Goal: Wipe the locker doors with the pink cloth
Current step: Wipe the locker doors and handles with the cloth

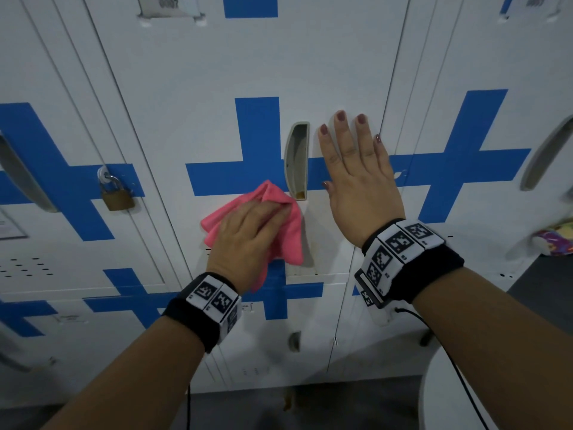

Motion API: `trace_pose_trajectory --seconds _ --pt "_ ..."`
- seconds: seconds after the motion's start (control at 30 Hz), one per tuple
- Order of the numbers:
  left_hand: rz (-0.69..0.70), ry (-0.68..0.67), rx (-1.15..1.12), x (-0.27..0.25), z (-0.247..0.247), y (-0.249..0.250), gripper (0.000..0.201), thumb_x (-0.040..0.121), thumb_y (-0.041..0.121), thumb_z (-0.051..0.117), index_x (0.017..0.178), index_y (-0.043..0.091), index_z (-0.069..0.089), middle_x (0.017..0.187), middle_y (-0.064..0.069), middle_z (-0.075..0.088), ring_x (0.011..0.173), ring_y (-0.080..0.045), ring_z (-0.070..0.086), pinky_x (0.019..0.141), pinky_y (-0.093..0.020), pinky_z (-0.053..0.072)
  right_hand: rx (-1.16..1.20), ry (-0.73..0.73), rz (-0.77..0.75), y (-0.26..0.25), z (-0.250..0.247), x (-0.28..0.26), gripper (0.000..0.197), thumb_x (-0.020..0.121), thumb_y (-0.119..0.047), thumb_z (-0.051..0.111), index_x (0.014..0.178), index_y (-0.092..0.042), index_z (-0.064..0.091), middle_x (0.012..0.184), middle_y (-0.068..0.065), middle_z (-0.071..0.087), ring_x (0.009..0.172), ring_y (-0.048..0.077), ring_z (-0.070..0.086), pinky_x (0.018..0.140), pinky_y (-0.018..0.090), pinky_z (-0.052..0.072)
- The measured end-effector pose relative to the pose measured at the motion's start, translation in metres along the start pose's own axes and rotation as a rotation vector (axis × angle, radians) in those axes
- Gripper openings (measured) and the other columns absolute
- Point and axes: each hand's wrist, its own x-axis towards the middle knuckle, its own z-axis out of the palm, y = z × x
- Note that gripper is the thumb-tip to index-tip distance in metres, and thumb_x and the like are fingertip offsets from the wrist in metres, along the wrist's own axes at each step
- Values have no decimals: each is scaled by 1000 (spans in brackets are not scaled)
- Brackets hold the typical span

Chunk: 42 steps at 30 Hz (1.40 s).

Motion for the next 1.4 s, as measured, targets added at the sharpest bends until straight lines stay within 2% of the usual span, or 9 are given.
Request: trace_pose_trajectory --seconds 0.1,0.23,0.43,0.57,0.73,0.93,1.03,1.17,1.4 --pt "47 -153 161 -18 20 5 93 73 17 76 148 26 22 149 -2 26 142 -35 14 109 -63 15 3 2 -1 0 0 0 77 92 -16 52 151 -17 1 159 6 -2 145 29 -4 117 43 1" --pt "27 -209 234 -31 38 5 107 74 16 72 150 30 -1 155 -1 16 143 -31 -16 105 -64 -5 17 10 -8 0 0 0 76 92 -16 51 151 -17 3 159 7 -1 145 30 -3 117 44 3" --pt "219 -331 251 -56 49 7 101 68 0 52 150 24 -2 158 3 -14 145 -25 -12 115 -50 -11 20 18 -7 0 1 -1 75 92 -15 50 151 -17 4 159 7 -1 145 29 -4 118 44 3" --pt "331 -451 258 -68 57 8 112 63 1 65 150 20 -1 156 2 8 145 -24 -9 116 -45 -7 6 18 -6 0 2 0 76 92 -15 51 151 -17 2 159 6 -3 145 29 -5 117 43 2" --pt "411 -469 279 -59 46 6 110 54 11 80 146 18 20 148 0 25 139 -21 23 116 -45 15 -5 19 -10 0 3 0 77 92 -15 51 151 -17 1 159 7 -2 145 30 -4 117 44 2" --pt "266 -342 172 -30 33 11 78 77 2 23 150 19 1 156 2 5 145 -21 -10 117 -41 -5 0 16 -11 0 2 -1 78 92 -15 51 151 -17 1 159 7 -2 145 29 -4 118 44 2" --pt "231 -309 150 -13 32 15 78 78 2 24 150 20 -1 158 3 -2 145 -20 -10 118 -41 -4 -2 21 -14 0 2 0 79 90 -15 52 151 -17 2 159 7 -1 145 30 -3 118 44 2" --pt "306 -321 124 -1 32 17 76 76 3 23 150 18 11 155 -4 17 144 -22 1 117 -38 -10 -1 28 -10 -1 2 0 80 89 -13 54 151 -17 3 159 8 -1 145 30 -3 118 44 3" --pt "399 -347 125 3 31 21 79 76 3 42 149 17 14 154 -4 22 142 -24 11 116 -39 -8 7 43 -9 -1 2 0 82 87 -11 55 151 -16 4 159 8 2 145 30 -1 117 44 5"
